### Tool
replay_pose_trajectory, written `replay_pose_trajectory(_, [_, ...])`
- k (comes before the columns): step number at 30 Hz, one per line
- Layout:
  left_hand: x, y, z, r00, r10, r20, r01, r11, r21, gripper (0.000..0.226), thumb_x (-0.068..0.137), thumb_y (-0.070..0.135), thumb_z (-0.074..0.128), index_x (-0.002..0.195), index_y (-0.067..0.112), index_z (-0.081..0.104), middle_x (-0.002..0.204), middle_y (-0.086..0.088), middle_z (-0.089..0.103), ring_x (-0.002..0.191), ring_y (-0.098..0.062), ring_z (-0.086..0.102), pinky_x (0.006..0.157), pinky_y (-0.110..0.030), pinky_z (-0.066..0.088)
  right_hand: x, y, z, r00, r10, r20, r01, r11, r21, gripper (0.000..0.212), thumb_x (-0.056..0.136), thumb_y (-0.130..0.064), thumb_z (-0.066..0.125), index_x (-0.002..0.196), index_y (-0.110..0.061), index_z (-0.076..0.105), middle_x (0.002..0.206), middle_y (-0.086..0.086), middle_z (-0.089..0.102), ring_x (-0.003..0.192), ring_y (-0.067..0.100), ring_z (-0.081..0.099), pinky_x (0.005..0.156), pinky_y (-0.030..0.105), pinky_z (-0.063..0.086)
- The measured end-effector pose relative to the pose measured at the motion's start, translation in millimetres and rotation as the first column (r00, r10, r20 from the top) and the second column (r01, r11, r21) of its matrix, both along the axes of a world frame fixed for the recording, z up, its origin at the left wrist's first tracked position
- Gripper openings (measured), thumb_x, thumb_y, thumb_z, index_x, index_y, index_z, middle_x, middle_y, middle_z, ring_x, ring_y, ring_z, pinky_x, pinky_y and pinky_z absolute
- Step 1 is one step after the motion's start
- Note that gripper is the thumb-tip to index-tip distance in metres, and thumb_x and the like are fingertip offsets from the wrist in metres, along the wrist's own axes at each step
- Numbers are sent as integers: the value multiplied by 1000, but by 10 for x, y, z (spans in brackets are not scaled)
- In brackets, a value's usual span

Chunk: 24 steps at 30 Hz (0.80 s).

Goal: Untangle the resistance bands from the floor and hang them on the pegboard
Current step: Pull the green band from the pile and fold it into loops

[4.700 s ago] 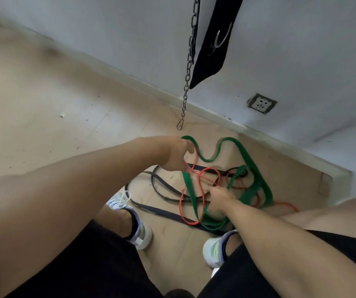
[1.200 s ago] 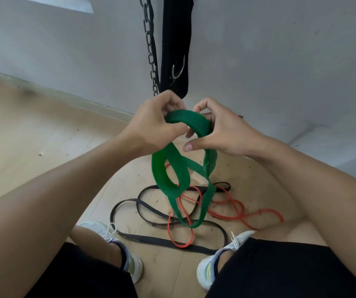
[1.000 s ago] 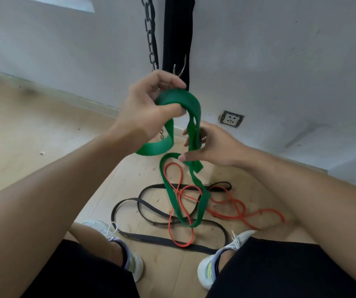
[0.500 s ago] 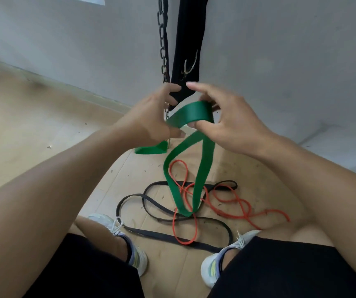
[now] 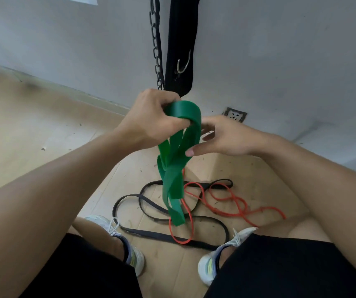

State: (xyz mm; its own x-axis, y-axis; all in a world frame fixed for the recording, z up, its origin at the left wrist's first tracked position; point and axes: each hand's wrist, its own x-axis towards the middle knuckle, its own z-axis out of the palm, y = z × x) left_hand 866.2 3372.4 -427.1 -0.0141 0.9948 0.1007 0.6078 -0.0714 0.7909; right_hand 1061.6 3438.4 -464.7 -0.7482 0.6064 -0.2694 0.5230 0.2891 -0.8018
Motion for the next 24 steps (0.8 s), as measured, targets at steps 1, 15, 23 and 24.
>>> replay_pose_trajectory(1, [3,-2,14,997,17,79,-19,1000,21,7,74,13,74,71,17,68,68,-10,67,62,-14,60,57,-32,48,-31,-9,-41,1000,9,-27,-9,1000,-15,29,84,-27,87,110,-22,75,113,-7,77,113,10,67,97,24,51])
replay_pose_trajectory(15, [-127,73,18,953,101,287,-130,988,85,29,76,9,83,73,22,57,75,-17,62,73,-39,65,61,-46,53,-89,197,-185,981,-189,-38,192,953,234,25,102,-12,54,124,-20,64,124,-6,69,120,15,63,105,42,51])
replay_pose_trajectory(23, [-217,180,-13,958,266,107,-267,964,-5,27,79,28,84,73,22,58,74,7,55,64,-7,50,53,-17,37,58,246,198,778,-467,-420,626,635,453,12,88,-12,58,92,-20,50,73,-5,52,69,22,47,66,45,44])
replay_pose_trajectory(24, [-217,186,-21,960,261,101,-261,965,-18,27,79,27,84,73,23,58,79,7,56,66,-4,52,53,-14,40,59,224,250,751,-469,-465,657,599,457,13,85,-12,58,91,-20,50,75,-4,53,71,23,50,66,46,44])
